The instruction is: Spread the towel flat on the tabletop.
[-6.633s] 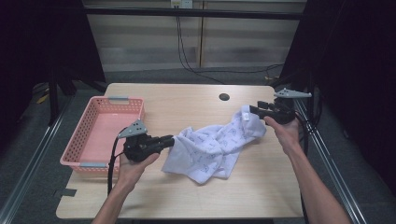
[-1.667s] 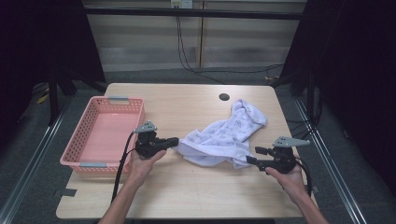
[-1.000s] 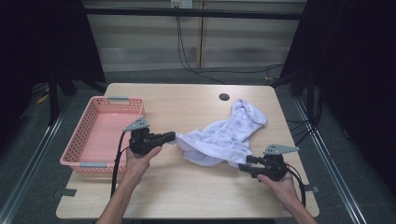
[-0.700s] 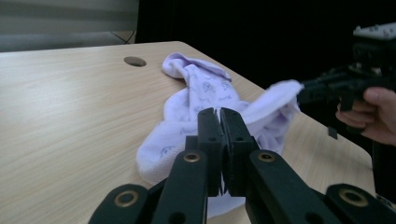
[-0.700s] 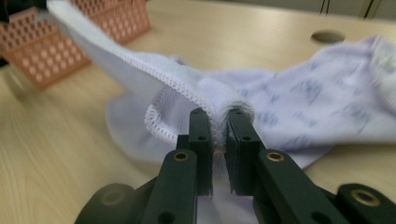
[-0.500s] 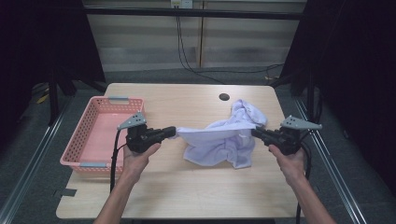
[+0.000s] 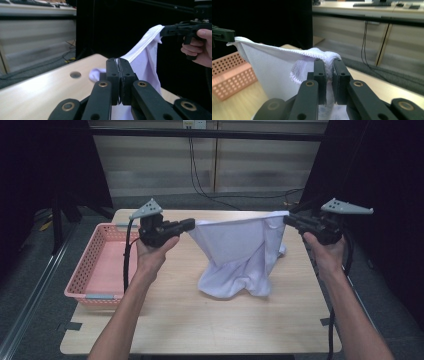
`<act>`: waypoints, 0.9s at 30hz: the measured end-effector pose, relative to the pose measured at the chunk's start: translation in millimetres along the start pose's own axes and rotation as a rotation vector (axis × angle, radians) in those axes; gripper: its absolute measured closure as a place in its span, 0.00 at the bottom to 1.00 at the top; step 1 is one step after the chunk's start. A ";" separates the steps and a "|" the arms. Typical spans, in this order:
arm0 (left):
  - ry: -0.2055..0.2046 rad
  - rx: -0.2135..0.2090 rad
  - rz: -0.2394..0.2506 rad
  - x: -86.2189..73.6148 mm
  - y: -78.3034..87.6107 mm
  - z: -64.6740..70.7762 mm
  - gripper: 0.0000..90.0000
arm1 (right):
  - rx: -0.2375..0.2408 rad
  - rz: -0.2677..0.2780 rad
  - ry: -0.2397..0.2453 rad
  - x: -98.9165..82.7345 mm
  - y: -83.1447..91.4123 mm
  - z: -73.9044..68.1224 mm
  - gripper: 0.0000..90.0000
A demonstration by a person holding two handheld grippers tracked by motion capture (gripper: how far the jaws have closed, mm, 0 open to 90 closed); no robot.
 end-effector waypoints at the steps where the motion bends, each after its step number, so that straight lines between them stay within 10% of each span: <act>1: -0.004 0.000 0.010 9.5 1.1 0.5 0.98 | 0.006 0.015 -0.001 10.0 2.9 2.8 0.92; 12: -0.097 0.055 0.107 112.7 21.2 7.7 0.99 | -0.033 0.106 0.014 102.2 27.2 25.9 0.92; 16: -0.135 0.058 0.128 127.2 36.4 18.3 0.99 | -0.018 0.164 0.058 128.3 46.7 16.5 0.92; 20: -0.135 0.023 0.078 89.5 31.5 28.7 0.99 | 0.035 0.155 0.061 105.6 51.0 6.7 0.93; 27: -0.061 -0.044 -0.085 -34.8 6.2 32.2 0.99 | 0.147 -0.041 0.053 -14.2 28.1 -12.5 0.92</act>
Point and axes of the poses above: each handheld gripper's, and its own axes: y roughly backward along the jaws, x roughly out of its top, z roughly to its right, the point moved 10 cm from there along -y, roughly forward along the jaws, and after that the axes turned 11 degrees about -z, right-handed, at the moved point
